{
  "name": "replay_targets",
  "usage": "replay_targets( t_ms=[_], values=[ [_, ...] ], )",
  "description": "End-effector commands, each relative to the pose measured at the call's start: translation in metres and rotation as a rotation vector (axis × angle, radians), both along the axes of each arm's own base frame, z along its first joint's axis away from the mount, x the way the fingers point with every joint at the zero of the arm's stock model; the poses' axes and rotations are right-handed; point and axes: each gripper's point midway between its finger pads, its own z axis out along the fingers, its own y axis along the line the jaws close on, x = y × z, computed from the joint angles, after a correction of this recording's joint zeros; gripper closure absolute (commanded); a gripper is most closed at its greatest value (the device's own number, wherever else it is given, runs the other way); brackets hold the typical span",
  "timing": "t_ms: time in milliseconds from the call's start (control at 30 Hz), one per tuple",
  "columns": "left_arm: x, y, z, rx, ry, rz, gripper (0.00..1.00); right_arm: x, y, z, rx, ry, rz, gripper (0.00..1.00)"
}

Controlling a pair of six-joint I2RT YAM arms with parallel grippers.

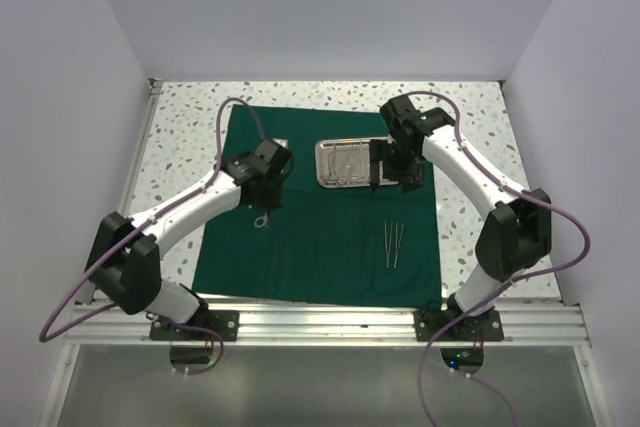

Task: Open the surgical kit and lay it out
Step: Place the medical item in the surgical kit, then pick up the medical item from the container.

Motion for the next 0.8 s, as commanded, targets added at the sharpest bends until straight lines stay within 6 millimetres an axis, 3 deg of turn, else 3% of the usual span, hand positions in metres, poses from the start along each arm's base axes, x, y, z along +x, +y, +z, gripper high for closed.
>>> replay_targets(
  t_ms=[0,33,100,200,233,267,300,400,433,533,700,733,767],
  values=[
    [-0.016,0.015,-0.029,0.009,0.003,0.016,1.0,0.006,0.0,0.006,-0.002,-0.006,0.024,0.24],
    [-0.025,0.019,-0.042,0.012,0.023,0.015,0.98,0.007,0.001,0.005,-0.003,-0.005,0.026,0.24],
    [-0.029,0.021,-0.049,0.005,0.022,0.014,0.93,0.008,0.001,0.006,-0.003,-0.006,0.026,0.24],
    [-0.036,0.025,-0.059,0.021,0.053,0.013,0.68,0.009,0.001,0.005,-0.007,-0.003,0.025,0.24],
    [-0.03,0.023,-0.052,0.024,0.04,0.016,0.53,0.009,0.001,0.006,-0.006,-0.006,0.025,0.24],
    [-0.027,0.021,-0.046,0.021,0.029,0.018,0.47,0.008,0.0,0.006,-0.011,-0.007,0.027,0.24],
    [-0.015,0.016,-0.027,0.012,-0.006,0.02,0.39,0.008,-0.003,0.006,-0.016,-0.009,0.022,0.24],
    [0.008,0.003,0.006,-0.008,-0.07,0.014,0.33,0.002,-0.006,0.005,-0.021,-0.006,0.02,0.23],
    [0.027,-0.009,0.036,-0.043,-0.134,0.005,0.31,0.001,-0.007,0.005,-0.018,-0.006,0.014,0.24],
    [0.065,-0.04,0.048,-0.067,-0.156,-0.033,0.3,-0.003,-0.01,0.002,-0.018,-0.001,0.005,0.24],
    [0.116,-0.087,0.034,-0.102,-0.139,-0.08,0.34,-0.009,-0.015,0.005,-0.016,-0.002,-0.004,0.24],
    [0.128,-0.099,0.041,-0.128,-0.159,-0.093,0.35,-0.009,-0.017,0.006,-0.019,-0.005,-0.008,0.24],
    [0.136,-0.106,0.018,-0.114,-0.123,-0.096,0.36,-0.011,-0.02,0.007,-0.025,0.001,-0.01,0.24]
  ],
)
